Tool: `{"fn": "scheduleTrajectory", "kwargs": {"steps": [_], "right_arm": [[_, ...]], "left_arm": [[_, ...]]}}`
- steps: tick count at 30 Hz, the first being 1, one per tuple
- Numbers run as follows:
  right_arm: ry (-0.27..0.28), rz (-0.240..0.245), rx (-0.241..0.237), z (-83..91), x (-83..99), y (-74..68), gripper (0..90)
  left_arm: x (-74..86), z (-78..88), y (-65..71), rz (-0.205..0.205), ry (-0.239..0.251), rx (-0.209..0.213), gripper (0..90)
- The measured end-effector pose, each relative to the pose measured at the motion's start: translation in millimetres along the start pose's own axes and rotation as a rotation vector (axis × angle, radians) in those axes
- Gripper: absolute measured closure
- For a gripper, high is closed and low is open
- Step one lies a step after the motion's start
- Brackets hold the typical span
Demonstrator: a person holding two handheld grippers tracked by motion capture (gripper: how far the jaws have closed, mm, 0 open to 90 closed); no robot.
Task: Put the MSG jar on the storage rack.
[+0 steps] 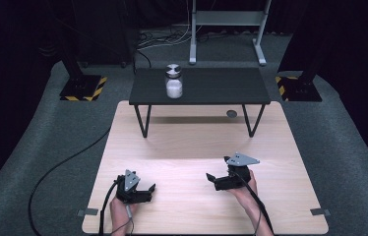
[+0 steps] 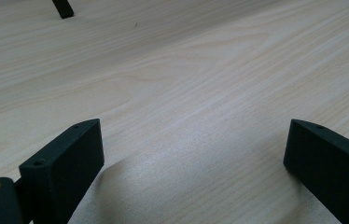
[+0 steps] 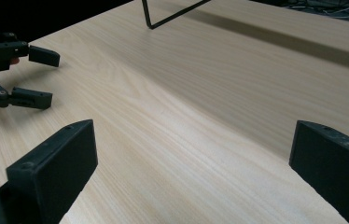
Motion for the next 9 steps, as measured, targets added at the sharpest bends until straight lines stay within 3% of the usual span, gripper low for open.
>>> {"fn": "scheduleTrajectory", "kwargs": {"steps": [9], "right_arm": [[0.001,0.007,-0.016,1.3,8.0,0.4,0.0]], "left_arm": [[0.0,-0.1,0.0,0.002,0.0,0.0,4.6]]}}
Point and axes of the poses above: each handheld gripper's, and its own axes: z roughly backward along the jaws, x roughly out of its underside, y roughly to its right, the point moved 4 cm from there along -z, roughly forward along the jaws
